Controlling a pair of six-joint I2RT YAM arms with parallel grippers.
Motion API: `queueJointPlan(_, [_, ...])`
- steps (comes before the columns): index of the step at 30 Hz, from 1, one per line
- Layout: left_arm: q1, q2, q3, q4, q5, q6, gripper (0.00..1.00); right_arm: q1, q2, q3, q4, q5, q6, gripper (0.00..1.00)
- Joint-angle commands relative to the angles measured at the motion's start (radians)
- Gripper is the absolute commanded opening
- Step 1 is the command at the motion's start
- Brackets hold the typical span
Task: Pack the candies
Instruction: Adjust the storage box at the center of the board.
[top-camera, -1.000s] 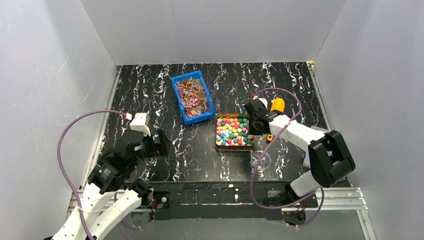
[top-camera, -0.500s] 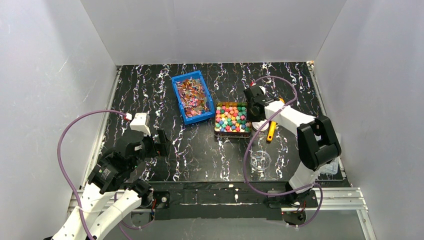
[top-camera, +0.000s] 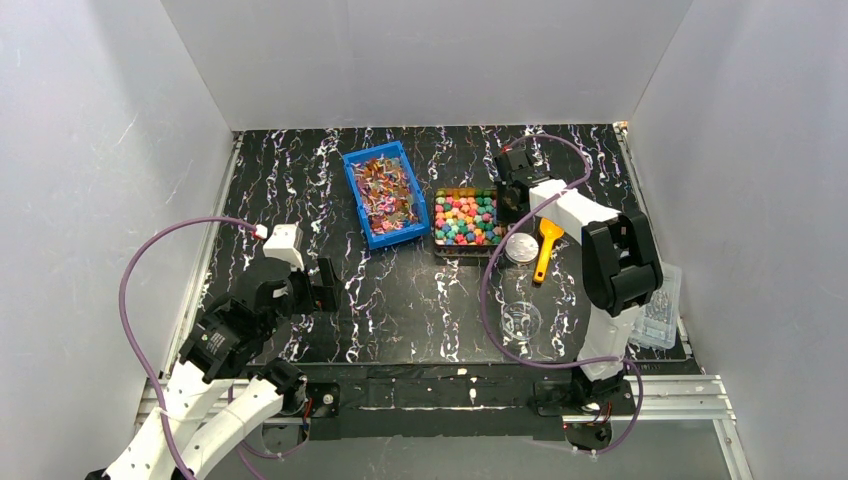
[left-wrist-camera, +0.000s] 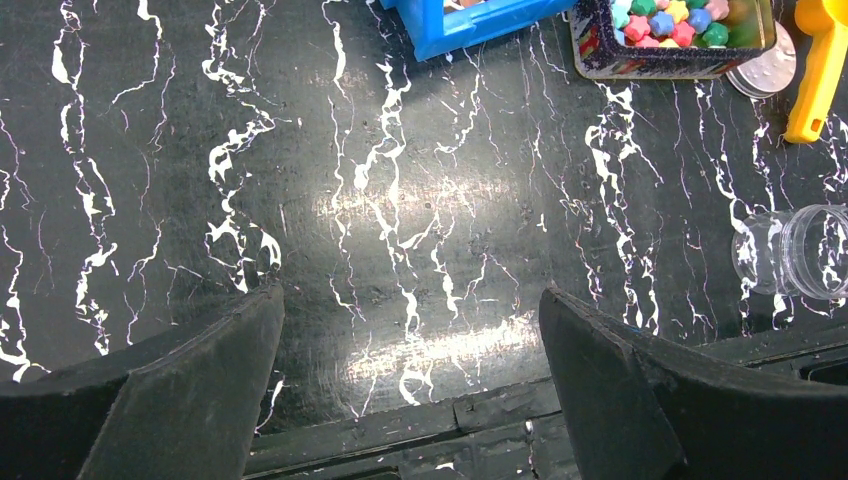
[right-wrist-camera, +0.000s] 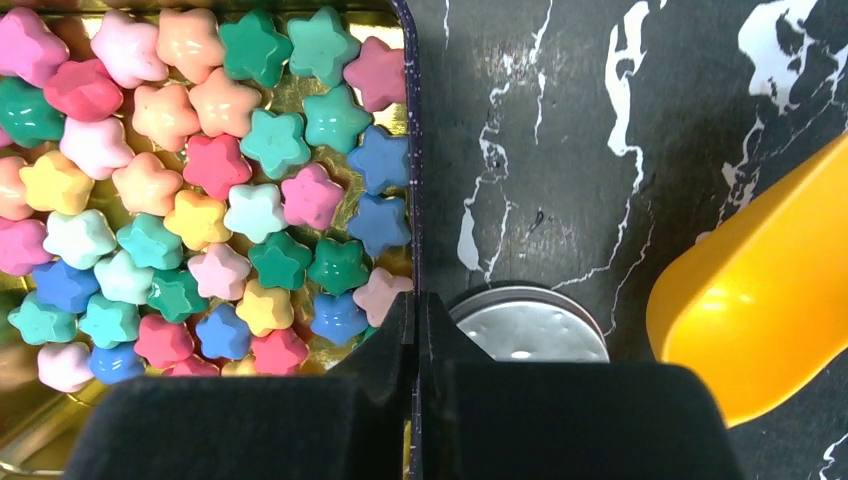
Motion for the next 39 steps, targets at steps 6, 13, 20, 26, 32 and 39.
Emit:
queueJointPlan(6, [0.006, 0.014, -0.003, -0.019, -0.005, 0.007, 0.99, -0.019, 0.069, 0.149, 0.027, -0.044, -0.061, 0.05])
queueJointPlan(13, [0.006, 0.007, -0.003, -0.018, -0.005, 0.007, 0.99, -0.019, 0.003, 0.132, 0.026, -0.023, -0.048, 0.4])
queueJointPlan(20, [0.006, -0.004, -0.003, -0.018, 0.004, 0.007, 0.99, -0.019, -0.124, 0.079, -0.025, 0.024, -0.031, 0.54])
queueJointPlan(26, [0.007, -0.014, -0.003, -0.017, 0.009, 0.007, 0.99, -0.019, -0.274, -0.013, -0.08, 0.066, -0.009, 0.61])
queueJointPlan(32, [0.007, -0.023, -0.004, -0.017, 0.013, 0.006, 0.99, -0.019, -0.402, -0.095, -0.166, 0.023, 0.012, 0.64])
queueJointPlan(39, [0.007, -0.027, -0.004, -0.014, 0.027, 0.01, 0.99, -0.018, -0.576, -0.265, -0.239, -0.037, 0.08, 0.65])
